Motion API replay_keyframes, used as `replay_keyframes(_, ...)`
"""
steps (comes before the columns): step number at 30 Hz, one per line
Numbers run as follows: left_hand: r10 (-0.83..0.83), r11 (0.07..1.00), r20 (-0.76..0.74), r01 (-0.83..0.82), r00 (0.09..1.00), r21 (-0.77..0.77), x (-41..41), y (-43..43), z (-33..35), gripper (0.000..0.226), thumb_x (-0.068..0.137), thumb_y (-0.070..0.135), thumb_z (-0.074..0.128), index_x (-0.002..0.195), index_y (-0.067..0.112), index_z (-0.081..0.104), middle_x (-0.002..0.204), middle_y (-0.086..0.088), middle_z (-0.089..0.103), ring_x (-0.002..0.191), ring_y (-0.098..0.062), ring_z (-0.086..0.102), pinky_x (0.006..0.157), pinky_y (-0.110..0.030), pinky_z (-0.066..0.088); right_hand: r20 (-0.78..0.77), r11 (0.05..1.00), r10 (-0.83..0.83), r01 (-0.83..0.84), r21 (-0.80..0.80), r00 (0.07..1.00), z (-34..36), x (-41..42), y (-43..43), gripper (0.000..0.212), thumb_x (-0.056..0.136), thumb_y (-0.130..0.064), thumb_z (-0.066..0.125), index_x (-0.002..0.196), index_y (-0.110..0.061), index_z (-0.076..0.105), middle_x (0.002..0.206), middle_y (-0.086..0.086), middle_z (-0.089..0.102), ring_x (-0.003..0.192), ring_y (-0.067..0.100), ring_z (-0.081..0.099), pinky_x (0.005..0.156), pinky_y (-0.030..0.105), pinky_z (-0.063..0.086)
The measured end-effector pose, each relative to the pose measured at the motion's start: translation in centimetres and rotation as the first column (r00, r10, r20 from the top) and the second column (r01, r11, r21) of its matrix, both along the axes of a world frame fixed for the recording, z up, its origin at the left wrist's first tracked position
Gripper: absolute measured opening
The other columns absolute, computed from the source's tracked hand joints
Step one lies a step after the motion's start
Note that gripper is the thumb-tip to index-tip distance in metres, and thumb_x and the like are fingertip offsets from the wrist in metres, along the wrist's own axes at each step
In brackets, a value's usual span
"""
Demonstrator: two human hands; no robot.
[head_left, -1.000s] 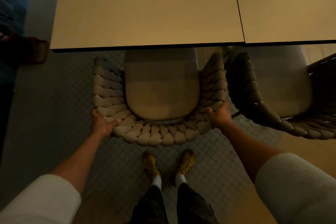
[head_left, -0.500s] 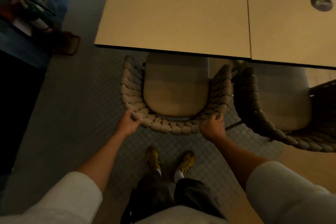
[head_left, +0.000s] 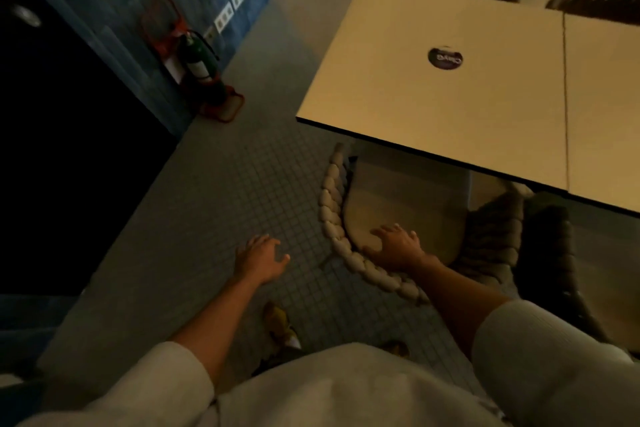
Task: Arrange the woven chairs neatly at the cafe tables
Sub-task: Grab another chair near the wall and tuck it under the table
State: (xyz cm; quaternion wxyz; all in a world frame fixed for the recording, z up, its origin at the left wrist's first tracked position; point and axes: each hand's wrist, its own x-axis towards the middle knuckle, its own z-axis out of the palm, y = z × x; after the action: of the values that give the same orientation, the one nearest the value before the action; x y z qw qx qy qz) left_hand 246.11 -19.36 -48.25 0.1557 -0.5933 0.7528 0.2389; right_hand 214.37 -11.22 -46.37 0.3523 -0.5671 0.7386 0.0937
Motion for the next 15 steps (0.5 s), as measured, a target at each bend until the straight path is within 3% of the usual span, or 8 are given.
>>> replay_keyframes(2,-0.027,1.000,0.050,0.027,0.998,-0.012,3.5,-2.7,0.9,0.057,0.092,0.064,0.052,0.138,0.031,0.058,0.158,0.004,0.042,0.149,-0.021,0.031,0.121,-0.055,0.014,0.008,0.999,0.030,-0.030,0.015,1.000,0.8,3.0,-3.2,0.071,0.088,-0.080,0.036,0.143,-0.037,0.050,0.156,-0.008,0.043,0.152,0.027,0.019,0.117,0.067,0.006)
replay_keyframes(5,0.005,0.999,0.069,-0.001,0.998,-0.051,9.3,-6.9,1.6,0.055,0.093,0.065,0.048,0.136,0.031,0.059,0.158,0.006,0.041,0.150,-0.020,0.029,0.122,-0.059,0.009,0.002,0.998,0.058,-0.058,0.007,0.998,1.6,7.0,-7.9,0.072,0.086,-0.083,0.037,0.135,-0.035,0.056,0.148,-0.007,0.051,0.151,0.029,0.022,0.116,0.072,0.005)
replay_keyframes(12,0.172,0.980,0.088,-0.161,0.981,-0.114,21.6,-13.4,4.1,0.060,0.094,0.065,0.048,0.142,0.030,0.054,0.157,0.004,0.043,0.147,-0.019,0.035,0.121,-0.059,0.015,-0.054,0.990,0.113,-0.117,-0.076,0.992,3.2,15.7,-19.0,0.087,0.084,-0.085,0.040,0.150,-0.028,0.043,0.159,0.000,0.039,0.150,0.027,0.026,0.117,0.069,0.016)
replay_keyframes(15,0.233,0.966,0.087,-0.220,0.968,-0.139,24.8,-15.1,5.3,0.063,0.094,0.065,0.049,0.144,0.027,0.050,0.155,0.000,0.046,0.143,-0.023,0.041,0.116,-0.050,0.028,-0.041,0.990,0.126,-0.129,-0.064,0.991,2.9,18.8,-23.0,0.089,0.084,-0.081,0.047,0.153,-0.025,0.039,0.161,0.003,0.036,0.149,0.028,0.031,0.118,0.062,0.023)
